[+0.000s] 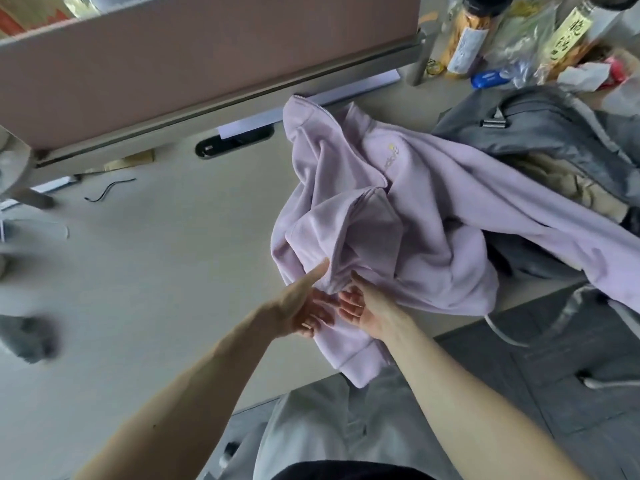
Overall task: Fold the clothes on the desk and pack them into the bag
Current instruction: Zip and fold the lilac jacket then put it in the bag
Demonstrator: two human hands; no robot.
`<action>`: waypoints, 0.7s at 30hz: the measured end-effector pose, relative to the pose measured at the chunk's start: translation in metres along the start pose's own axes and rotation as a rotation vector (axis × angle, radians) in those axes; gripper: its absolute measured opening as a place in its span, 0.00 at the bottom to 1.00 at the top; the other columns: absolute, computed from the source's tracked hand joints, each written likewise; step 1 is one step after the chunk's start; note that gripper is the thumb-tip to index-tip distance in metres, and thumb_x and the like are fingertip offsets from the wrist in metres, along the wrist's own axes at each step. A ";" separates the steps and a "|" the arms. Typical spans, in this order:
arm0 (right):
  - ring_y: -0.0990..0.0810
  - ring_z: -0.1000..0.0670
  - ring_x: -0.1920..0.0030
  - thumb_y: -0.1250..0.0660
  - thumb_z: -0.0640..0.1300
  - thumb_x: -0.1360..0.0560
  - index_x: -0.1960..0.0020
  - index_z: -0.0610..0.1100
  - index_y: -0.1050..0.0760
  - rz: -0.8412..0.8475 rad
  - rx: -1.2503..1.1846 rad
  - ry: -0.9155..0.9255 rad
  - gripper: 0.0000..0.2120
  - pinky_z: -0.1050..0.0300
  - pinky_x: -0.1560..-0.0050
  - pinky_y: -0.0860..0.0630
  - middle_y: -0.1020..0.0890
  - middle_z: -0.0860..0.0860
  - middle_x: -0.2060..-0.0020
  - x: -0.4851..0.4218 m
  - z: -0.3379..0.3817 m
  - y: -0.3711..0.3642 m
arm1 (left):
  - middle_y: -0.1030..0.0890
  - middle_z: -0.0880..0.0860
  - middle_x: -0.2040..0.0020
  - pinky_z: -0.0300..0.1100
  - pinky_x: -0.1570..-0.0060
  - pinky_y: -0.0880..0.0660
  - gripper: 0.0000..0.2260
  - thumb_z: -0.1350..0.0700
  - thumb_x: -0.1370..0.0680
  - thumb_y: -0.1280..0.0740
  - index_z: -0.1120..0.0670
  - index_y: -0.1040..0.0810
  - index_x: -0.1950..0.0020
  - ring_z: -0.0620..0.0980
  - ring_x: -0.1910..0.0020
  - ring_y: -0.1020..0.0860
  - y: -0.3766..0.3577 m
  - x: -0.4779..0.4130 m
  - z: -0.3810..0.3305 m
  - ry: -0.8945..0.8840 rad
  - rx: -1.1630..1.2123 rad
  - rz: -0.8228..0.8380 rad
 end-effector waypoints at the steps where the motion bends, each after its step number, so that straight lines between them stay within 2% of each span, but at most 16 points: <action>1: 0.19 0.45 0.49 0.34 0.56 0.21 0.43 0.36 0.25 -0.011 -0.027 -0.030 0.22 0.50 0.45 0.21 0.20 0.43 0.50 -0.001 -0.001 0.001 | 0.25 0.55 0.67 0.39 0.75 0.39 0.34 0.26 0.26 0.41 0.57 0.20 0.55 0.49 0.74 0.34 -0.003 -0.001 -0.005 -0.072 0.118 -0.019; 3: 0.19 0.45 0.52 0.33 0.56 0.22 0.45 0.34 0.24 -0.012 -0.085 -0.068 0.24 0.50 0.45 0.20 0.20 0.42 0.54 -0.003 -0.004 0.002 | 0.29 0.52 0.66 0.37 0.75 0.38 0.18 0.40 0.22 0.33 0.53 0.24 0.62 0.47 0.73 0.35 -0.003 0.000 -0.014 -0.236 0.318 -0.075; 4: 0.20 0.46 0.54 0.31 0.56 0.23 0.46 0.34 0.24 -0.005 -0.129 -0.068 0.23 0.51 0.47 0.20 0.20 0.43 0.55 -0.005 -0.005 0.000 | 0.29 0.52 0.66 0.36 0.75 0.36 0.13 0.49 0.21 0.32 0.53 0.24 0.64 0.46 0.73 0.33 -0.003 0.002 -0.017 -0.303 0.385 -0.100; 6: 0.21 0.48 0.56 0.29 0.54 0.24 0.48 0.37 0.24 -0.004 -0.221 -0.046 0.19 0.52 0.50 0.20 0.22 0.45 0.57 -0.010 -0.006 -0.008 | 0.27 0.52 0.68 0.35 0.74 0.31 0.12 0.60 0.20 0.33 0.55 0.22 0.64 0.44 0.74 0.29 -0.001 0.008 -0.021 -0.391 0.472 -0.127; 9: 0.21 0.48 0.53 0.28 0.51 0.24 0.49 0.39 0.24 0.005 -0.288 0.004 0.15 0.51 0.49 0.21 0.21 0.45 0.52 -0.015 -0.005 -0.025 | 0.26 0.50 0.71 0.32 0.75 0.31 0.09 0.59 0.21 0.32 0.57 0.22 0.61 0.42 0.76 0.30 0.008 0.012 -0.021 -0.484 0.550 -0.121; 13: 0.21 0.49 0.50 0.30 0.48 0.23 0.43 0.42 0.24 0.029 -0.299 0.058 0.13 0.51 0.42 0.23 0.20 0.46 0.49 -0.018 -0.007 -0.042 | 0.28 0.48 0.70 0.31 0.74 0.34 0.08 0.54 0.26 0.29 0.52 0.19 0.64 0.41 0.74 0.35 0.023 0.008 -0.017 -0.551 0.614 -0.131; 15: 0.20 0.50 0.53 0.31 0.45 0.22 0.44 0.44 0.23 0.029 -0.284 0.134 0.09 0.54 0.46 0.22 0.19 0.48 0.51 -0.019 -0.007 -0.040 | 0.27 0.48 0.70 0.31 0.73 0.32 0.07 0.55 0.25 0.30 0.53 0.18 0.64 0.41 0.74 0.33 0.026 0.005 -0.018 -0.580 0.603 -0.107; 17: 0.19 0.51 0.57 0.32 0.39 0.22 0.46 0.41 0.22 0.121 -0.313 0.213 0.06 0.57 0.56 0.20 0.18 0.47 0.55 -0.014 -0.005 -0.032 | 0.23 0.49 0.68 0.32 0.71 0.28 0.03 0.57 0.27 0.27 0.55 0.18 0.60 0.42 0.73 0.28 0.025 0.003 -0.023 -0.608 0.572 -0.071; 19: 0.18 0.51 0.60 0.32 0.32 0.24 0.50 0.38 0.22 0.241 -0.328 0.283 0.05 0.60 0.60 0.20 0.19 0.46 0.59 -0.005 -0.002 -0.021 | 0.19 0.53 0.62 0.34 0.64 0.22 0.07 0.62 0.29 0.26 0.59 0.19 0.52 0.45 0.65 0.20 0.026 -0.006 -0.027 -0.626 0.543 -0.046; 21: 0.19 0.51 0.60 0.32 0.29 0.27 0.54 0.38 0.21 0.287 -0.268 0.383 0.07 0.61 0.59 0.20 0.19 0.47 0.61 0.003 0.005 -0.010 | 0.17 0.58 0.52 0.41 0.51 0.19 0.13 0.66 0.30 0.25 0.63 0.19 0.46 0.52 0.52 0.17 0.025 -0.017 -0.031 -0.640 0.490 -0.046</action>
Point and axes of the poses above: each hand's wrist, its own x-axis away from the middle knuckle, its own y-axis out of the back of the hand, z = x × y, the point moved 4 cm from there along -x, towards the middle knuckle
